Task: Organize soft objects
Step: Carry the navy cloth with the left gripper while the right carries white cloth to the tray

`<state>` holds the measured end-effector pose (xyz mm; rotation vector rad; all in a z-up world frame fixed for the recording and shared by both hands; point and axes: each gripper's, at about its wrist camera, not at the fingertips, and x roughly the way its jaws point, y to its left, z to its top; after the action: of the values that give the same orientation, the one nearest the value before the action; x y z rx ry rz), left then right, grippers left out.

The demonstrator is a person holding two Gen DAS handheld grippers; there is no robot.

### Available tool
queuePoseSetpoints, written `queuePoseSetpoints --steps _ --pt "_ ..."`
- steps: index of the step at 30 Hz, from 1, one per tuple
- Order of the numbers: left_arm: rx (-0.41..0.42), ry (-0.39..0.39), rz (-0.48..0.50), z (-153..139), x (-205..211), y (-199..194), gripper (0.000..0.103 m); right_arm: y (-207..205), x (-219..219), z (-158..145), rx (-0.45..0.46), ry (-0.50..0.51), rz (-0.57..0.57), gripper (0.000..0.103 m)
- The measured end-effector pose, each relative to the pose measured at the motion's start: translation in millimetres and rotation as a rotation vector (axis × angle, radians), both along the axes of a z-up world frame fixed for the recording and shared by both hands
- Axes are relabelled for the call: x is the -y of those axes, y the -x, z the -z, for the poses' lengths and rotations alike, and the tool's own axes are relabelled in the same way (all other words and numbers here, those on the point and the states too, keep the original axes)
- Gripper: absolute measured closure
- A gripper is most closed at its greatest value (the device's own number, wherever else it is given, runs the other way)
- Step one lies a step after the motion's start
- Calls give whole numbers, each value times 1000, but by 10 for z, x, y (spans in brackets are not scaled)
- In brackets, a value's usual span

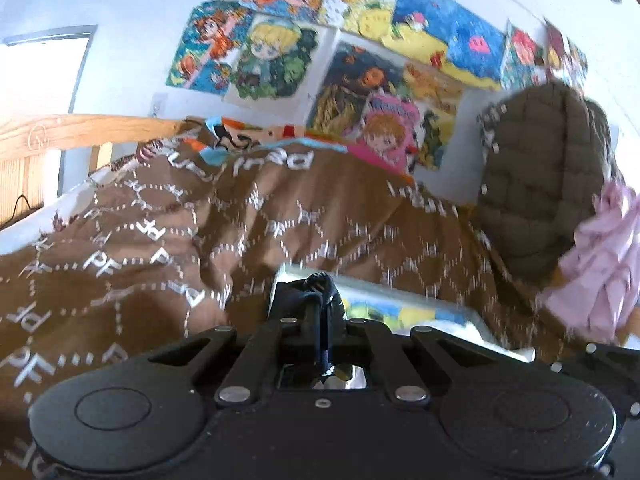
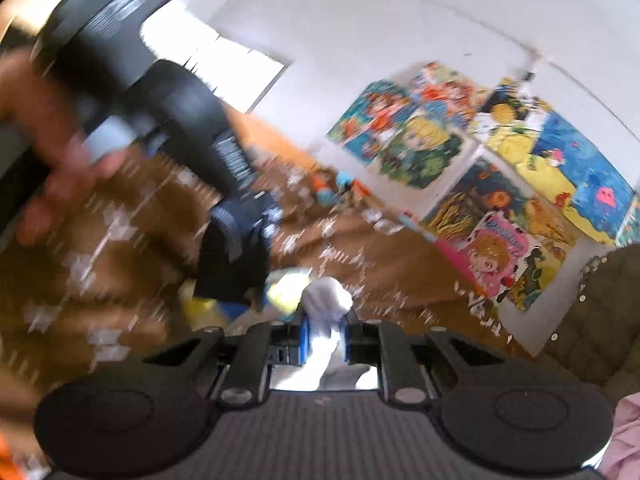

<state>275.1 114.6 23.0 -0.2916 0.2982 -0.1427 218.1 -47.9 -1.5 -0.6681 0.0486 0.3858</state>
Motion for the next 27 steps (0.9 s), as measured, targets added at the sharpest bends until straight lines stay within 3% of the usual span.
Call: queuePoseSetpoints --steps 6,10,13,16,21,27 --pt "41 53 -2 -123 25 -415 101 -618 147 -352 -2 -168 14 87" --pt "35 82 4 -168 160 -910 101 -1049 354 -501 -99 -377 47 87" --pt "8 130 6 -126 247 -1246 101 -1330 567 -454 -170 -448 96 87" --pt "-35 131 4 -28 403 -1512 101 -1562 809 -371 -254 -538 169 87" --pt "-90 183 13 132 567 -1729 101 -1755 1034 -214 -339 -582 273 87" --pt "-145 146 25 315 725 -1797 101 -1806 1190 -146 -386 -623 323 87"
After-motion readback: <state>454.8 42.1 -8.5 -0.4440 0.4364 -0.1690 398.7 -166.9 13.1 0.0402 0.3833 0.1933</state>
